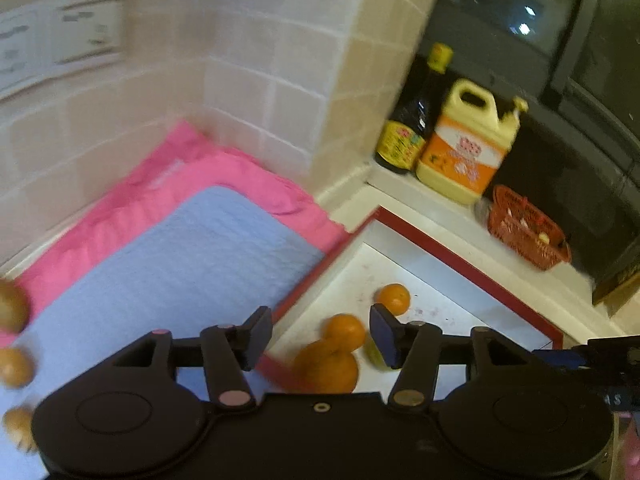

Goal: Organize fruits
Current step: 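Move both tools back over the fruit on the mat, then grasp a kiwi with the left tool while the right tool grasps a green apple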

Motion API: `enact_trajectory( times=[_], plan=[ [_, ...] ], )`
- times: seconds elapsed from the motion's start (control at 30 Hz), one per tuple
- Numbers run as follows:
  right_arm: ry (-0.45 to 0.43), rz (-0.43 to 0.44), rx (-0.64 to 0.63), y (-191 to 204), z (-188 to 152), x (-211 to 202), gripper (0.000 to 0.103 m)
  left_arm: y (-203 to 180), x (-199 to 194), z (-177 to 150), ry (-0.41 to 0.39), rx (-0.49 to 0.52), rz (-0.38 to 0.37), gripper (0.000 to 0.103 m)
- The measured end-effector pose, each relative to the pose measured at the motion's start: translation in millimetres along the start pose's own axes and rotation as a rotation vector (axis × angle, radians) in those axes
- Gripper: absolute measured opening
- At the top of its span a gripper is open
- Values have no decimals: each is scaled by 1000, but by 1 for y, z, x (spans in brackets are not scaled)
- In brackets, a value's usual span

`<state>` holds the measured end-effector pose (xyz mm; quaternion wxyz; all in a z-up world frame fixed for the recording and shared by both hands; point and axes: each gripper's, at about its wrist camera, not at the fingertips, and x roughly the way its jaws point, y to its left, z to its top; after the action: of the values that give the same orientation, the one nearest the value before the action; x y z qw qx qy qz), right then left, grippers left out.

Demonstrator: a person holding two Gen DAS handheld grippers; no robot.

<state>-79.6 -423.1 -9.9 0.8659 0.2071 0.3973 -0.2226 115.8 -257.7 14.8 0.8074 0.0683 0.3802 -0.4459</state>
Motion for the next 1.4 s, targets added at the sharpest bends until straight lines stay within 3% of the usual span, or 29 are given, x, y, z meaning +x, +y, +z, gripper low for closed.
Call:
enact_trajectory(
  times=[0.13,0.33,0.53,0.67,0.8,1.0,1.4],
  plan=[
    [-5,32,-51,23,2,-4,47,26,-48,-21,-53,-51,58,66],
    [14,93,-124,64,2,4,47,82,-136,-49,-153,-157,223,66],
    [32,156,-207,116,5,14,47,130,-209,-78,-228,-242,392,73],
    [41,200,-277,154,11,20,49,156,-228,-94,-251,-329,396,74],
    [49,252,-356,196,14,27,51,168,-214,-94,-235,-355,386,74],
    [91,313,-430,240,7,51,55,185,-171,-90,-149,-331,360,76],
    [239,455,-436,291,-30,128,58,239,-49,-89,75,-416,193,76]
  ],
)
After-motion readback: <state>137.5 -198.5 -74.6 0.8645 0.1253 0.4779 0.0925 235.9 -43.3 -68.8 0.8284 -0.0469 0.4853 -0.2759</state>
